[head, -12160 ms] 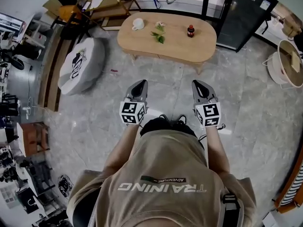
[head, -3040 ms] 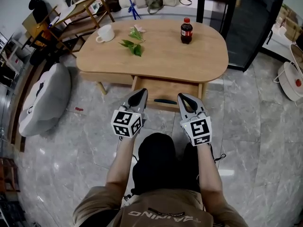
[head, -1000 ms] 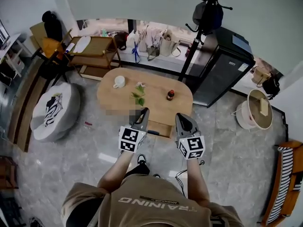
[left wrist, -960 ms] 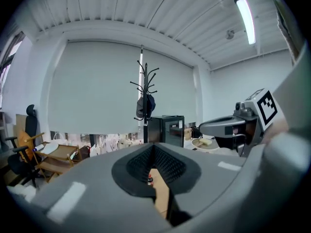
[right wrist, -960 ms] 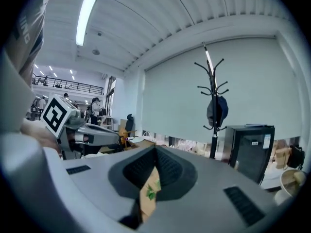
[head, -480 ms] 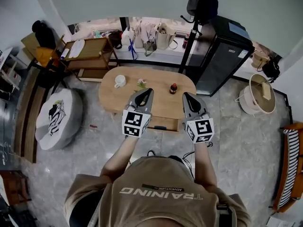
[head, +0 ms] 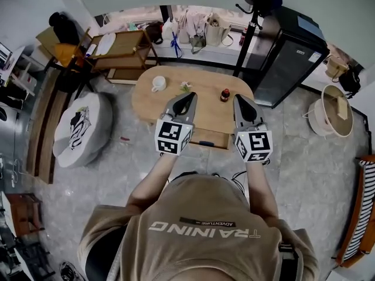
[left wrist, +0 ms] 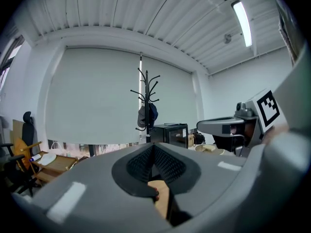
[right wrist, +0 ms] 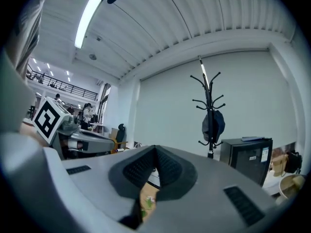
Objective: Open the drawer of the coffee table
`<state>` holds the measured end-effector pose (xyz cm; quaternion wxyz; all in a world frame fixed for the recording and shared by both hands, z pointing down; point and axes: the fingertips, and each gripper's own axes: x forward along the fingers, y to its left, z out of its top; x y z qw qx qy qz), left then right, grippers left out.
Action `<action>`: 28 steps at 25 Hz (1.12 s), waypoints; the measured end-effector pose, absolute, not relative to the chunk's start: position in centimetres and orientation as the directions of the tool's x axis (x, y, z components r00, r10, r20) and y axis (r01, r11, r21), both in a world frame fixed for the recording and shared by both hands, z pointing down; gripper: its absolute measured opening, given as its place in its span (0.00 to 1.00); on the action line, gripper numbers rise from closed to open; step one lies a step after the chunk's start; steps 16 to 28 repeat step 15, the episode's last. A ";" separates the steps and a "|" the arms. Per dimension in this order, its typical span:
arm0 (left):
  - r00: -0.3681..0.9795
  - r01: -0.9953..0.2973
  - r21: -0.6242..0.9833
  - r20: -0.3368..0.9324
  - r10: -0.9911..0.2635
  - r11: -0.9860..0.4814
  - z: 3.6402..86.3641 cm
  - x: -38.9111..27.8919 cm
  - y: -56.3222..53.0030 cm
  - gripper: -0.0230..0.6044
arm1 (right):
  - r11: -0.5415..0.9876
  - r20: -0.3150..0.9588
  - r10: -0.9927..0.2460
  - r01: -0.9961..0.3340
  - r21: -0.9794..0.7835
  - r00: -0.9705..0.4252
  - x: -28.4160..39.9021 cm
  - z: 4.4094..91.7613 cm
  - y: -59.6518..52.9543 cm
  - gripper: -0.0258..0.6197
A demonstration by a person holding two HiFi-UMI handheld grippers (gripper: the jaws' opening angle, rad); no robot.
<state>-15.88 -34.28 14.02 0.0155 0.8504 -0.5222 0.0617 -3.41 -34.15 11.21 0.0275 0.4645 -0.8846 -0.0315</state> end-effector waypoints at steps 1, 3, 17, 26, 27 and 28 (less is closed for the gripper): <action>0.443 -0.892 -0.042 0.122 -0.888 -0.450 13.9 -15.8 -34.1 0.05 | 0.576 0.026 -0.817 -0.814 0.077 -0.576 -3.4 11.4 -34.0 0.05; 0.441 -0.893 -0.036 0.122 -0.889 -0.448 13.8 -15.3 -33.8 0.05 | 0.597 0.045 -0.802 -0.800 0.068 -0.595 -3.2 12.0 -33.9 0.04; 0.470 -0.878 -0.038 0.118 -0.875 -0.477 12.3 -13.0 -31.2 0.05 | 0.603 0.004 -0.796 -0.791 0.100 -0.606 -1.9 9.4 -31.8 0.05; 0.470 -0.878 -0.038 0.118 -0.875 -0.477 12.3 -13.0 -31.2 0.05 | 0.603 0.004 -0.796 -0.791 0.100 -0.606 -1.9 9.4 -31.8 0.05; 0.470 -0.878 -0.038 0.118 -0.875 -0.477 12.3 -13.0 -31.2 0.05 | 0.603 0.004 -0.796 -0.791 0.100 -0.606 -1.9 9.4 -31.8 0.05; 0.470 -0.878 -0.038 0.118 -0.875 -0.477 12.3 -13.0 -31.2 0.05 | 0.603 0.004 -0.796 -0.791 0.100 -0.606 -1.9 9.4 -31.8 0.05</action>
